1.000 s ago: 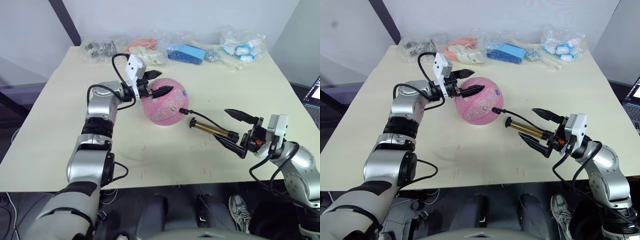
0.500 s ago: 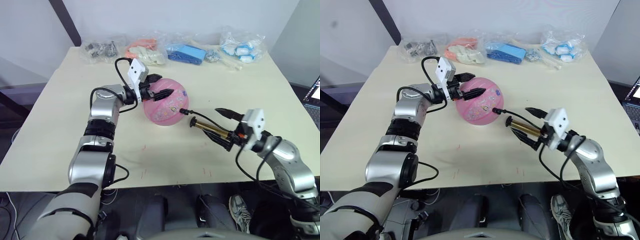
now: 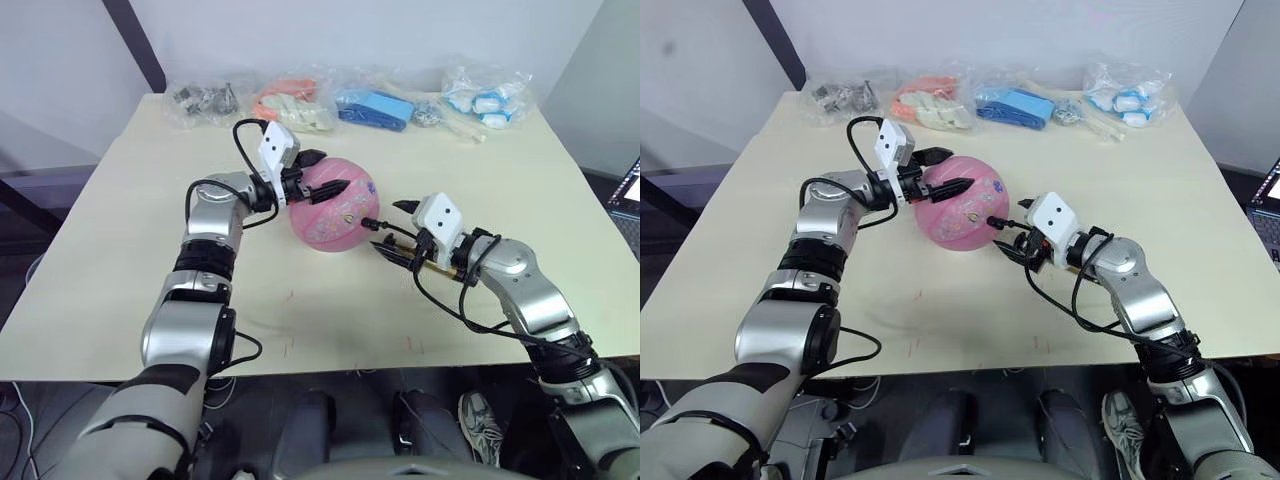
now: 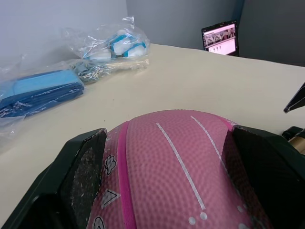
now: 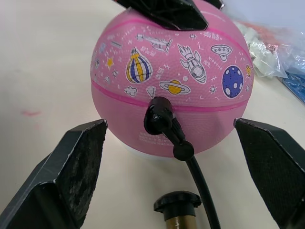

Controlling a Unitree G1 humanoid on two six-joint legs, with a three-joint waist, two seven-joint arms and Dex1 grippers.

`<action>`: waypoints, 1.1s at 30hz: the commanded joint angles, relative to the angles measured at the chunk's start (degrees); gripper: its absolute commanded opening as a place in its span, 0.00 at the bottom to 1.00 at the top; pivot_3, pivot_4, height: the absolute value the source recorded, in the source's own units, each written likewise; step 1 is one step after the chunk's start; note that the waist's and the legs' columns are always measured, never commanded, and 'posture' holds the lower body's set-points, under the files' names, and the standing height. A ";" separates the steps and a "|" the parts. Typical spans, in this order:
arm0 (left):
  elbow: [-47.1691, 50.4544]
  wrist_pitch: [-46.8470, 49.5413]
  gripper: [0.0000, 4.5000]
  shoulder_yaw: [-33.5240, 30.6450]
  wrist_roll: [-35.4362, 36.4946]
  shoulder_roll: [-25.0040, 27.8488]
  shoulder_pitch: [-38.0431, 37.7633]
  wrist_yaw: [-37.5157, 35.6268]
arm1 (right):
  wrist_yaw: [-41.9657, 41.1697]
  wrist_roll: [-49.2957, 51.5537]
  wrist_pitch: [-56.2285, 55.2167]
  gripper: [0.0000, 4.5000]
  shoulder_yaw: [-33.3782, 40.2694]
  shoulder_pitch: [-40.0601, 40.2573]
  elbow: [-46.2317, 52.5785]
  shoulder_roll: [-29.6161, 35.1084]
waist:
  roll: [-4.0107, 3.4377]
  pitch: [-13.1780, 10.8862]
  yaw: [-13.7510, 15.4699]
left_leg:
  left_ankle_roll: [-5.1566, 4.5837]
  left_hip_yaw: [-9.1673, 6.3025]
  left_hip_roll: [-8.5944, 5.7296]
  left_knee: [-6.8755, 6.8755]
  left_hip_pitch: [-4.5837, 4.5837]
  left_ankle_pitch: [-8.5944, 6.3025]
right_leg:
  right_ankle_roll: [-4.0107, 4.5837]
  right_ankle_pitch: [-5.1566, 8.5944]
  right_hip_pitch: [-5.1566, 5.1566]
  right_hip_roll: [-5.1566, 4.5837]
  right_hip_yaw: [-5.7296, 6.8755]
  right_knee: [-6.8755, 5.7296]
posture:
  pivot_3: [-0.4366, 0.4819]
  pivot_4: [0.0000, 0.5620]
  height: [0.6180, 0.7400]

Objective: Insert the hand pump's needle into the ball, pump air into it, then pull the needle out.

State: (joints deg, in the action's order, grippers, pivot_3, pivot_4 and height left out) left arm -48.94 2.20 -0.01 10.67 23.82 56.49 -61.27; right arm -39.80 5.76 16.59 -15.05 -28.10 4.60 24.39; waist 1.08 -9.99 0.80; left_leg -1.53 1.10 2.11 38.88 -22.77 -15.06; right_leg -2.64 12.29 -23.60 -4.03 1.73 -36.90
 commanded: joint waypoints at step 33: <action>-4.96 -0.30 1.00 2.62 -3.52 -1.39 -1.05 -0.85 | 0.62 -18.42 -19.02 0.34 -5.82 -7.63 -10.48 -0.74 | 0.09 0.07 0.06 | 0.00 -0.03 -0.04 0.03 -0.01 0.00 | 0.00 0.00 0.04 0.00 -0.05 -0.01 | 0.48 0.27 1.00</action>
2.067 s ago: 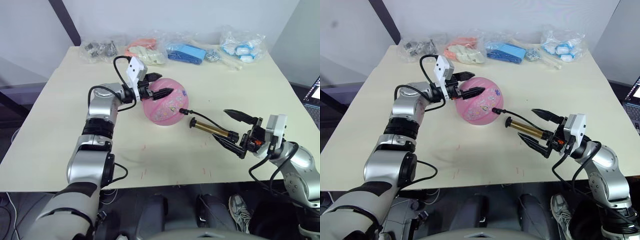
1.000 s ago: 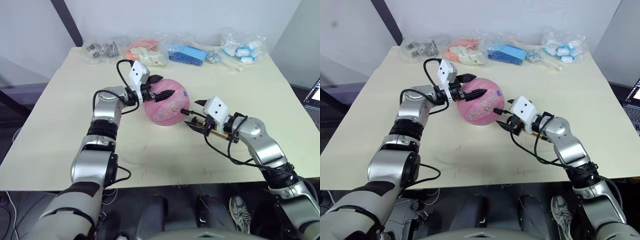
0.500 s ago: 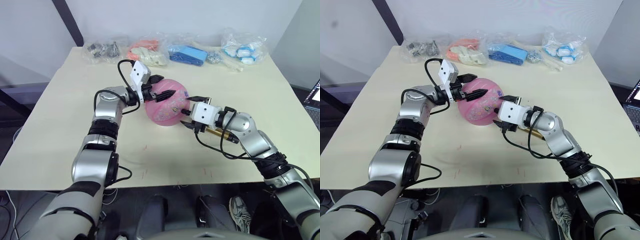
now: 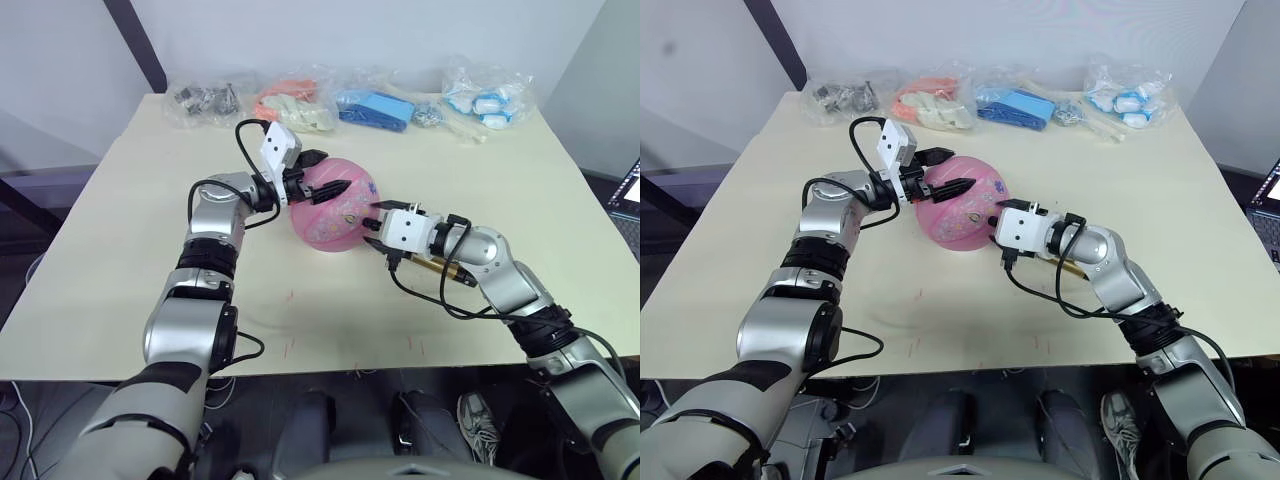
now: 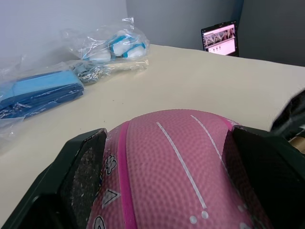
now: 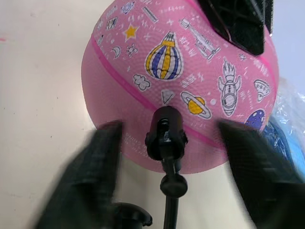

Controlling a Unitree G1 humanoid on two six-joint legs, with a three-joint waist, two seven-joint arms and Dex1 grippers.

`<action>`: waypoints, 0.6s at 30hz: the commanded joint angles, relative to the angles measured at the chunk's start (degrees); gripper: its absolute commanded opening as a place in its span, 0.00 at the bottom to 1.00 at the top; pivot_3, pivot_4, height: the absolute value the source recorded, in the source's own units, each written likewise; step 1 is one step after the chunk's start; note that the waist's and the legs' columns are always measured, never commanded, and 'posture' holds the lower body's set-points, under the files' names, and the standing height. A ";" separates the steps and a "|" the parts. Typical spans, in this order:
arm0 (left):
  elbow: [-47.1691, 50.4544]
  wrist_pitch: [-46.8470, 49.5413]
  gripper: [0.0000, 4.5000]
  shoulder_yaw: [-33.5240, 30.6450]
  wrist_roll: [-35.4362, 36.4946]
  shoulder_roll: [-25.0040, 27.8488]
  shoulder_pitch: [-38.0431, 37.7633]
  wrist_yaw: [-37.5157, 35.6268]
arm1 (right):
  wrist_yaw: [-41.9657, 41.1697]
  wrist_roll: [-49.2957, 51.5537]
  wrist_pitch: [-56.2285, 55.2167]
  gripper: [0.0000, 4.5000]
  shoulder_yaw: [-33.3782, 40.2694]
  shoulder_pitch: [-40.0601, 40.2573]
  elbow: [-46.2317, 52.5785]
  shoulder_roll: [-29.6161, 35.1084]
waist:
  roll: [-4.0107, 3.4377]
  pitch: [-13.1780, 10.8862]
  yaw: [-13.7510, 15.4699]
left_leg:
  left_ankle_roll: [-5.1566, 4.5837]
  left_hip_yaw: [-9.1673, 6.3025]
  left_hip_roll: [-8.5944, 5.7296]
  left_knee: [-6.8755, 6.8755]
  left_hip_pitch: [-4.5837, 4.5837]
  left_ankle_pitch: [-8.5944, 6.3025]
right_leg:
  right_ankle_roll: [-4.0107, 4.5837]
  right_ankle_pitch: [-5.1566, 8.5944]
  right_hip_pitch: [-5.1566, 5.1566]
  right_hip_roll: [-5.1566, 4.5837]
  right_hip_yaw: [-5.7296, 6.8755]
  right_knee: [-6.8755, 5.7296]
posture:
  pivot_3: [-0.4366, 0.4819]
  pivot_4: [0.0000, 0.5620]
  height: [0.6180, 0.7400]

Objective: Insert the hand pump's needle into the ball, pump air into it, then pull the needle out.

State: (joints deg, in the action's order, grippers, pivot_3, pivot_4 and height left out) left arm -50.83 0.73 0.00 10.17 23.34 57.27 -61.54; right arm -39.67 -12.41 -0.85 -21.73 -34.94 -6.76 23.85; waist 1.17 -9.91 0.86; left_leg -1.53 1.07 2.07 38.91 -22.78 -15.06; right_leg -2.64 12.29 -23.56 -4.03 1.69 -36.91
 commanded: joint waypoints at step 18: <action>-2.97 -3.92 1.00 5.07 -7.48 -1.35 -3.98 3.61 | 2.38 -0.60 -4.72 0.09 3.31 0.81 -0.09 0.71 | 0.00 0.01 0.06 | 0.00 0.00 0.00 0.00 0.00 0.00 | 0.00 0.00 0.00 0.00 0.00 0.00 | 0.48 0.27 1.00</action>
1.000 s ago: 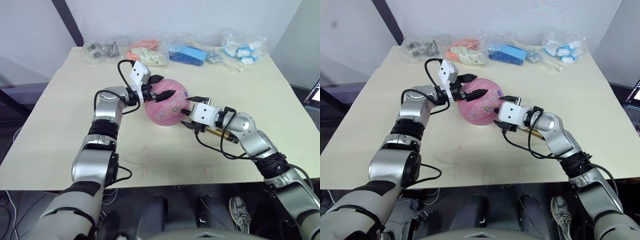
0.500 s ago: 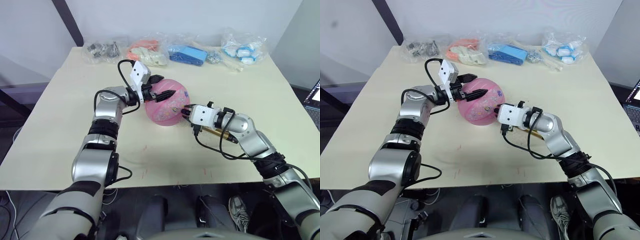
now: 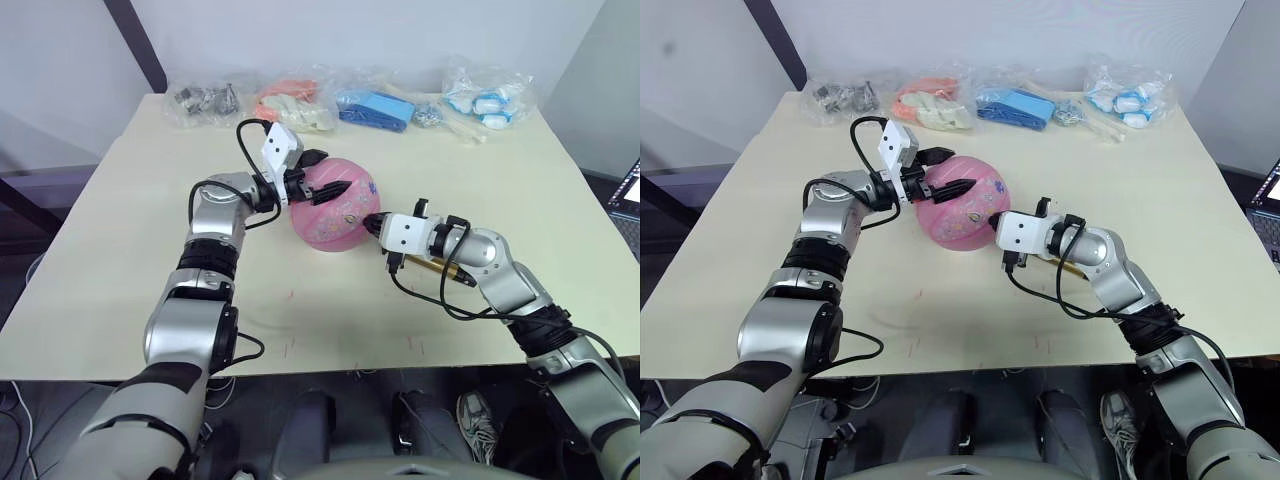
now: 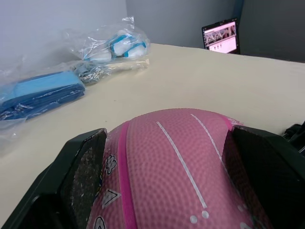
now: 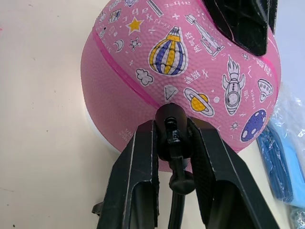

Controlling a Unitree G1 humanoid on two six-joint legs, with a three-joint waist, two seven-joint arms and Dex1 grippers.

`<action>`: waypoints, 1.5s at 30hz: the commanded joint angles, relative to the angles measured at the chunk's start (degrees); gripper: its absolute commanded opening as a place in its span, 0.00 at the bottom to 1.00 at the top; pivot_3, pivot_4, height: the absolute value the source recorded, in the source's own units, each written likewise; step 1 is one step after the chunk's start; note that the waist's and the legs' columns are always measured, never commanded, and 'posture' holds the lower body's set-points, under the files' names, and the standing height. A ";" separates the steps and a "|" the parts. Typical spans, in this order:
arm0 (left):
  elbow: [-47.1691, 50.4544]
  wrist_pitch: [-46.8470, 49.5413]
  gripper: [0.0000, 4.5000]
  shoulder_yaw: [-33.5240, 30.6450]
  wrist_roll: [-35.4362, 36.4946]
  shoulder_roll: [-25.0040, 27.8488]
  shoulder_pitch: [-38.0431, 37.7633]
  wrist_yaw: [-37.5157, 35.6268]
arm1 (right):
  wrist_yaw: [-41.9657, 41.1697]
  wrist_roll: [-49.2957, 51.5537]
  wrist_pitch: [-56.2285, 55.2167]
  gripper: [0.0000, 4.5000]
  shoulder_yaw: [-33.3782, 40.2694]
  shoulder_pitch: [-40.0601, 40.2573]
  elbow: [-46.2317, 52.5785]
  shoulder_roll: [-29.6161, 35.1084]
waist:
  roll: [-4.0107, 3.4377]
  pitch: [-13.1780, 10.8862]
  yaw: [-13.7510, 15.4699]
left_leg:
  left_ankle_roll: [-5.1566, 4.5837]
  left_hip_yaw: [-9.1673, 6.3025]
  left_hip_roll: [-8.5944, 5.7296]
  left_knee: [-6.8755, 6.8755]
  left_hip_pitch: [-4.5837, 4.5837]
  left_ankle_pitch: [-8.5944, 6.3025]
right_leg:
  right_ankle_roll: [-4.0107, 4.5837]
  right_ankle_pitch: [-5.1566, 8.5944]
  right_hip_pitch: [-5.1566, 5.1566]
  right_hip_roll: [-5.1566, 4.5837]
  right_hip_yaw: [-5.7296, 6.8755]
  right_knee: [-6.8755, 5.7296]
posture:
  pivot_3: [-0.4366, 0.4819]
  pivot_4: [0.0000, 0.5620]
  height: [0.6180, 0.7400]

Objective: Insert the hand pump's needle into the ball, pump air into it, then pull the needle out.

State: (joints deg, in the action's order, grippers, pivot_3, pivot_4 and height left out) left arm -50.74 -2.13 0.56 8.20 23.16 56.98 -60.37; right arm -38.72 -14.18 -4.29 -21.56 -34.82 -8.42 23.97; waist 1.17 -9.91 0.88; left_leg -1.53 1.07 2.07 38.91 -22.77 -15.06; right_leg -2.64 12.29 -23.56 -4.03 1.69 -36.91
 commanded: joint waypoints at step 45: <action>-14.14 -3.75 1.00 8.79 -8.11 -2.54 -4.86 12.48 | 2.87 8.26 2.79 0.09 12.24 15.36 17.76 11.71 | -0.64 0.74 1.70 | -0.37 -1.84 -2.00 0.25 0.00 -0.15 | -1.05 0.70 1.22 -0.04 -1.30 0.19 | 0.48 0.27 1.00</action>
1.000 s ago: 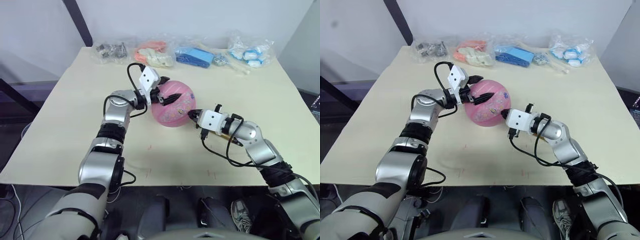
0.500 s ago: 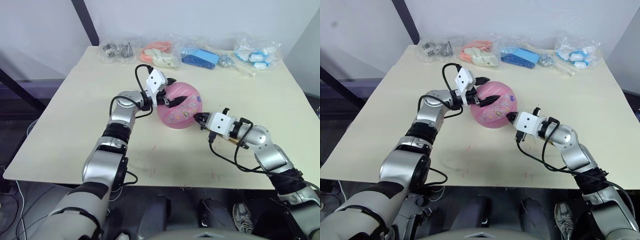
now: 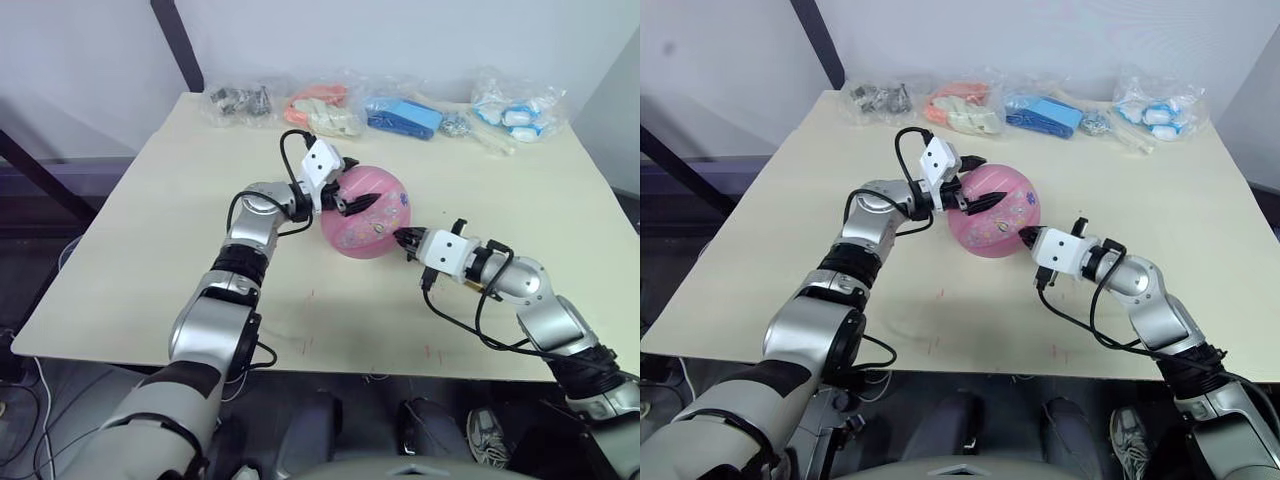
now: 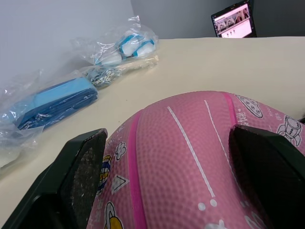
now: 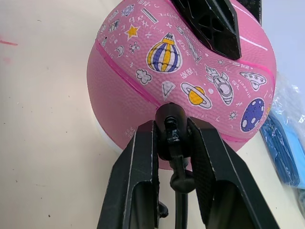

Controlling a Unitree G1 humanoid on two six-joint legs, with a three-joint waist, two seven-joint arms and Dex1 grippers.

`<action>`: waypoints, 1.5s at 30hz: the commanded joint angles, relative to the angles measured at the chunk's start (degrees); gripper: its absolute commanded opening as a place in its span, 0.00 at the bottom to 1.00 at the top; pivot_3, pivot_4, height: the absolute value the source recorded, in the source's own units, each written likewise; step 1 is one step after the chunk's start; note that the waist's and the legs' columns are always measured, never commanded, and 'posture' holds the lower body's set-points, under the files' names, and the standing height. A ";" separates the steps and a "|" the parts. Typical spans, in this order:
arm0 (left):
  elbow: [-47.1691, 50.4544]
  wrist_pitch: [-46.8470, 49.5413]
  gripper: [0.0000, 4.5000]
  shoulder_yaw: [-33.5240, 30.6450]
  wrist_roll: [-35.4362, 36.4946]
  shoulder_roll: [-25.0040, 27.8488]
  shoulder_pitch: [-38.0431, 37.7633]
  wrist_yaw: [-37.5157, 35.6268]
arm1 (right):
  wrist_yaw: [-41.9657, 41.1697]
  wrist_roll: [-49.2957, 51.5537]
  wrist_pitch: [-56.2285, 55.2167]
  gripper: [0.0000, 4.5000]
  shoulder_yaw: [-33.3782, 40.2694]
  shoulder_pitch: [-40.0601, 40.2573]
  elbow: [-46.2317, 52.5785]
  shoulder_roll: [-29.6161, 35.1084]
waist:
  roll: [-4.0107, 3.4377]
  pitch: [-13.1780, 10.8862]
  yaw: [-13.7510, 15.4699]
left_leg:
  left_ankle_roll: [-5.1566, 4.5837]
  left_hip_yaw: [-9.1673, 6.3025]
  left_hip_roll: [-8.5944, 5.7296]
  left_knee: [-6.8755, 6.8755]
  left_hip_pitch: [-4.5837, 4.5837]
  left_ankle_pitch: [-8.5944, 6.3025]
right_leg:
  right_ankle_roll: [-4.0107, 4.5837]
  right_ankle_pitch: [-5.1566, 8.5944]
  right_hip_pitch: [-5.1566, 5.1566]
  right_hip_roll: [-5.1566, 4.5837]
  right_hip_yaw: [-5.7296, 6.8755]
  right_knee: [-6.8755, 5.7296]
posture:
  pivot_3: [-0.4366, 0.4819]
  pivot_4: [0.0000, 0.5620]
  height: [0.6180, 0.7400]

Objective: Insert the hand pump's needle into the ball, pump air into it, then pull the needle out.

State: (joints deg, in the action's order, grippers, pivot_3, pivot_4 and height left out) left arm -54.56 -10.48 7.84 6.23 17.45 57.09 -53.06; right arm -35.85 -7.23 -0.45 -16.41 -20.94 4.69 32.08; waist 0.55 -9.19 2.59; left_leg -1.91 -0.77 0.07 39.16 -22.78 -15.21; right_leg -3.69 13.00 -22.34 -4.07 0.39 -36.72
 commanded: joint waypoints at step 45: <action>-13.73 4.17 1.00 3.11 -6.84 3.36 -4.46 8.88 | -1.02 4.24 -3.80 0.09 11.73 6.00 5.73 7.95 | 0.29 1.37 -3.67 | -0.09 -1.25 -0.55 -0.79 2.03 0.02 | -0.17 0.89 1.61 0.03 -0.84 0.02 | 0.48 0.27 1.00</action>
State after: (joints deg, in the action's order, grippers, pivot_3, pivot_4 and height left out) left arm -60.58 -10.48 8.32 5.13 20.18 57.23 -45.78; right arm -36.89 -3.82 -3.07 -6.10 -14.47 8.97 40.31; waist 0.84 -7.82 -1.08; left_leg -1.99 -2.01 -0.47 38.31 -20.67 -15.20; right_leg -3.82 13.95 -20.70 -4.03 -0.48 -36.70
